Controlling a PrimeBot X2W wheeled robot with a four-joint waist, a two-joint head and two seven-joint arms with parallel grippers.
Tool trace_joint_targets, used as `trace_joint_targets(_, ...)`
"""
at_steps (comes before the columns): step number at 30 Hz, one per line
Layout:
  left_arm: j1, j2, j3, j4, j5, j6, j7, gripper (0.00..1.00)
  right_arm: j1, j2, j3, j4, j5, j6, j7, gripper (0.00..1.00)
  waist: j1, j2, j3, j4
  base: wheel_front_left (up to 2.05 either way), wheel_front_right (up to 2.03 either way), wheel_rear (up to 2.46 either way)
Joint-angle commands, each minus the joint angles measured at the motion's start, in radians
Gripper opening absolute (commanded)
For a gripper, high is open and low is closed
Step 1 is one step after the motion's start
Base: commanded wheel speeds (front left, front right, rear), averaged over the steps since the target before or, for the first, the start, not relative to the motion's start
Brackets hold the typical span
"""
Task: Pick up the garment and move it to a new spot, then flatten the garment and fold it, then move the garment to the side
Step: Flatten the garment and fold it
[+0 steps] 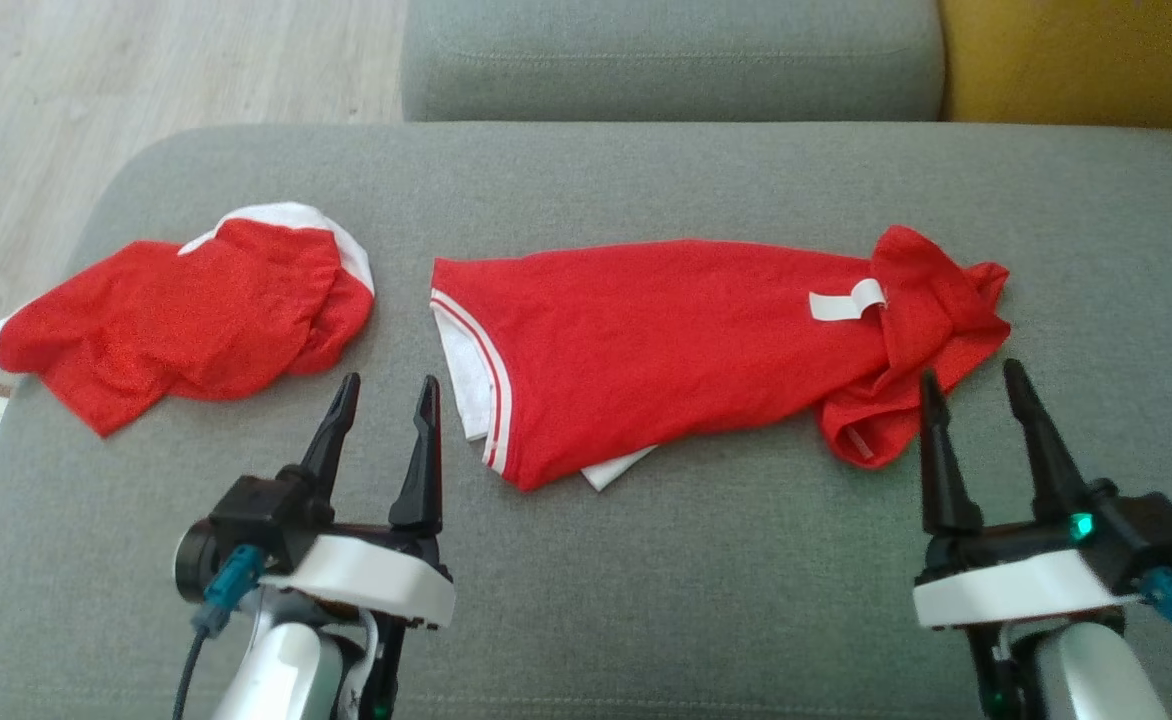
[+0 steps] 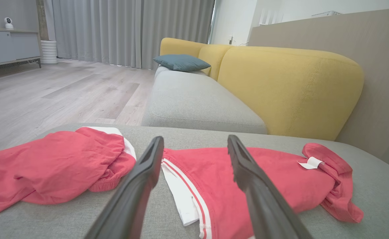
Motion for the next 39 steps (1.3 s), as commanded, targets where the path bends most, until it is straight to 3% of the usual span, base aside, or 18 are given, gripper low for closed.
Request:
trace_joint_targets(1, -0.042, -0.001, 0.043, -0.035, 0.010, -0.004, -0.005, 1.00, -0.022, -0.004, 0.029, -0.030, -0.010, 0.004, -0.009, 1.00, 0.0000, -0.0001, 0.006, 0.004, 0.00, 0.00, 0.00)
trace_joint_targets(10, -0.059, -0.027, 0.069, -0.021, 0.019, -0.044, -0.005, 1.00, -0.107, -0.004, 0.273, 0.016, -0.105, 0.004, 0.085, 1.00, 0.0000, -0.0001, 0.068, 0.078, 0.00, 0.00, 0.00)
trace_joint_targets(14, -0.073, -0.031, 0.063, -0.009, 0.012, -0.053, -0.005, 1.00, -0.182, -0.012, 0.351, 0.108, -0.181, 0.004, 0.140, 1.00, 0.0000, -0.0001, 0.104, 0.134, 0.00, 0.00, 0.00)
trace_joint_targets(19, -0.087, -0.033, 0.046, -0.004, -0.029, -0.044, -0.005, 1.00, -0.271, -0.076, 0.455, 0.251, -0.213, 0.004, 0.185, 1.00, 0.0000, -0.0001, 0.134, 0.203, 0.00, 0.00, 0.00)
trace_joint_targets(27, -0.101, -0.033, 0.036, -0.012, -0.071, -0.022, -0.005, 1.00, -0.387, -0.159, 0.497, 0.423, -0.245, 0.004, 0.196, 1.00, 0.0000, -0.0001, 0.173, 0.281, 0.00, 0.00, 0.00)
trace_joint_targets(35, -0.107, -0.033, 0.025, -0.018, -0.084, -0.011, -0.005, 1.00, -0.436, -0.153, 0.513, 0.528, -0.262, 0.004, 0.205, 0.99, 0.0000, -0.0001, 0.198, 0.291, 0.00, 0.00, 0.00)
trace_joint_targets(36, -0.107, -0.033, 0.024, -0.017, -0.085, -0.010, -0.005, 1.00, -0.440, -0.149, 0.519, 0.540, -0.257, 0.004, 0.206, 0.28, 0.0000, -0.0001, 0.198, 0.288, 0.00, 0.00, 0.00)
trace_joint_targets(37, -0.108, -0.033, 0.024, -0.015, -0.086, -0.011, -0.005, 1.00, -0.444, -0.146, 0.529, 0.550, -0.254, 0.004, 0.205, 0.00, 0.0000, -0.0001, 0.197, 0.283, 0.00, 0.00, 0.00)
trace_joint_targets(39, -0.108, -0.033, 0.025, -0.013, -0.085, -0.012, -0.005, 1.00, -0.448, -0.143, 0.537, 0.558, -0.248, 0.004, 0.201, 0.00, 0.0000, -0.0001, 0.194, 0.278, 0.00, 0.00, 0.00)
